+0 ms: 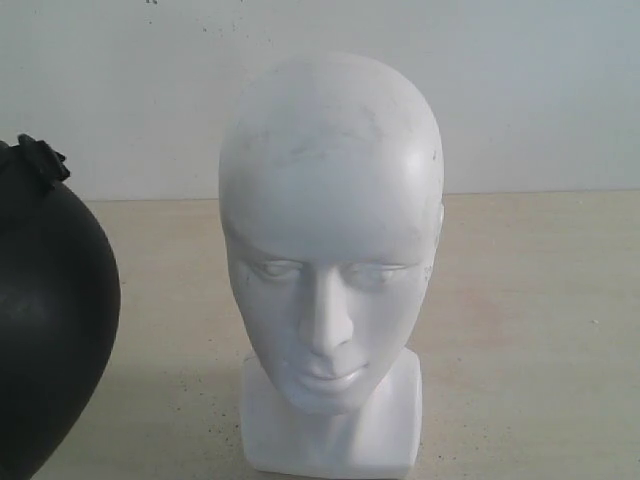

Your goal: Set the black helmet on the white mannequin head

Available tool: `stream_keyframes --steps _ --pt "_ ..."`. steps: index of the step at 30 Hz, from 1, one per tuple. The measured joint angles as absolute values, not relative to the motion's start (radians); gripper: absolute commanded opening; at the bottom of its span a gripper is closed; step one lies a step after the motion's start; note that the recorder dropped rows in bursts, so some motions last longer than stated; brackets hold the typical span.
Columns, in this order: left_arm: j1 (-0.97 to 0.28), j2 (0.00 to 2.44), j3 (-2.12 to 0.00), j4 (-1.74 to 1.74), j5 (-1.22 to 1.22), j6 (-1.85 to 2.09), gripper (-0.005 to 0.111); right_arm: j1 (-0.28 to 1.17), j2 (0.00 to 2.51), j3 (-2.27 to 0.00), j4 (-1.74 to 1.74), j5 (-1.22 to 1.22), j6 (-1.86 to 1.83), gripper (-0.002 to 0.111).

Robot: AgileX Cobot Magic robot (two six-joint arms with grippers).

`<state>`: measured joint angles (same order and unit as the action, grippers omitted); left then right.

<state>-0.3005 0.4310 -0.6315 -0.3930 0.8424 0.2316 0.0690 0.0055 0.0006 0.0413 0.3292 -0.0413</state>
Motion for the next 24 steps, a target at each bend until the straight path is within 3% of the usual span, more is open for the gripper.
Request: stream_keyframes --steps 24 --pt "-0.300 0.121 -0.631 -0.061 0.631 -0.489 0.004 0.069 0.005 0.001 0.041 0.329 -0.041 0.000"
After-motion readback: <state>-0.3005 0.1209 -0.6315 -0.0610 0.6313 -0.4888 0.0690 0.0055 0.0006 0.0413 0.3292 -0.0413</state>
